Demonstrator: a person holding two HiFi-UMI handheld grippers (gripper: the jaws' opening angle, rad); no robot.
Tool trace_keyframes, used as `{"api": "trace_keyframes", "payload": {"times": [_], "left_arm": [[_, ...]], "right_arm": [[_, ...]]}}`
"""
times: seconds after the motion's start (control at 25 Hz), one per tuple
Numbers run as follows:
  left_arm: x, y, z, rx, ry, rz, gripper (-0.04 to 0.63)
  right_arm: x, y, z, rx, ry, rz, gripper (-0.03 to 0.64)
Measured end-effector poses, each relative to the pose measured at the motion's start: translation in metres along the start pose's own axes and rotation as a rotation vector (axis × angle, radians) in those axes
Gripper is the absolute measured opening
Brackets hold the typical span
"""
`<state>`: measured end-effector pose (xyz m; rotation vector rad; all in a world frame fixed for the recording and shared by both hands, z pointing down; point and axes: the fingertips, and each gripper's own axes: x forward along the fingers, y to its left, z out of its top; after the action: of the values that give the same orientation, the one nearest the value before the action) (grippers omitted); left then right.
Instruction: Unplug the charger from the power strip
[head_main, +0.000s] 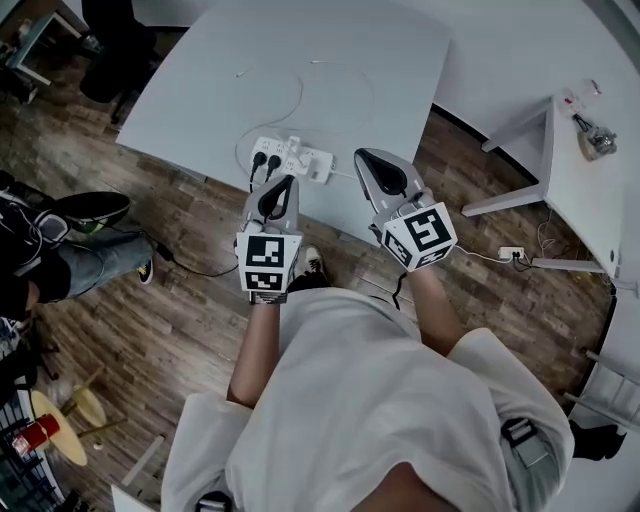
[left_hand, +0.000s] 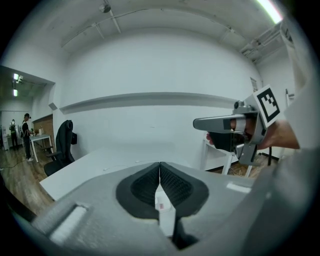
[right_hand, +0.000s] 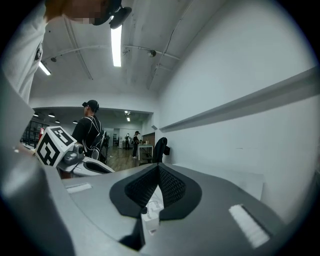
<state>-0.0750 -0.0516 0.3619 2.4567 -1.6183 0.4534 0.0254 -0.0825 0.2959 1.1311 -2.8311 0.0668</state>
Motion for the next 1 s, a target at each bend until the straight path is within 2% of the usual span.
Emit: {"api": "trace_keyframes", "payload": {"times": [0.2, 0.52, 0.6, 0.72, 0.88, 1.0], "left_arm": [[0.031, 0.009, -0.028, -0.047, 0.059, -0.077, 0.008], [0.065, 0.012, -0.073, -0.127, 0.191, -0.131, 0.057], [0.074, 0.013, -0.084, -0.149, 0.223, -0.131, 0.072], [0.090, 0.010, -0.101, -0.184, 0.264, -0.113, 0.134], [0.103, 0.007, -0.121, -0.205, 0.311, -0.074, 0.152], [0.112, 0.010, -0.137, -0.212, 0.345, -0.053, 0.164]], "right_arm": [[0.035, -0.007, -0.039, 0.016, 0.073, 0.001, 0.002], [0.061, -0.023, -0.102, 0.047, 0.209, -0.010, 0.002], [0.071, -0.027, -0.121, 0.051, 0.235, -0.005, 0.002], [0.083, -0.029, -0.153, 0.055, 0.290, 0.023, 0.002], [0.091, -0.024, -0.198, 0.063, 0.393, 0.100, 0.002], [0.096, -0.018, -0.227, 0.032, 0.463, 0.170, 0.003]]}}
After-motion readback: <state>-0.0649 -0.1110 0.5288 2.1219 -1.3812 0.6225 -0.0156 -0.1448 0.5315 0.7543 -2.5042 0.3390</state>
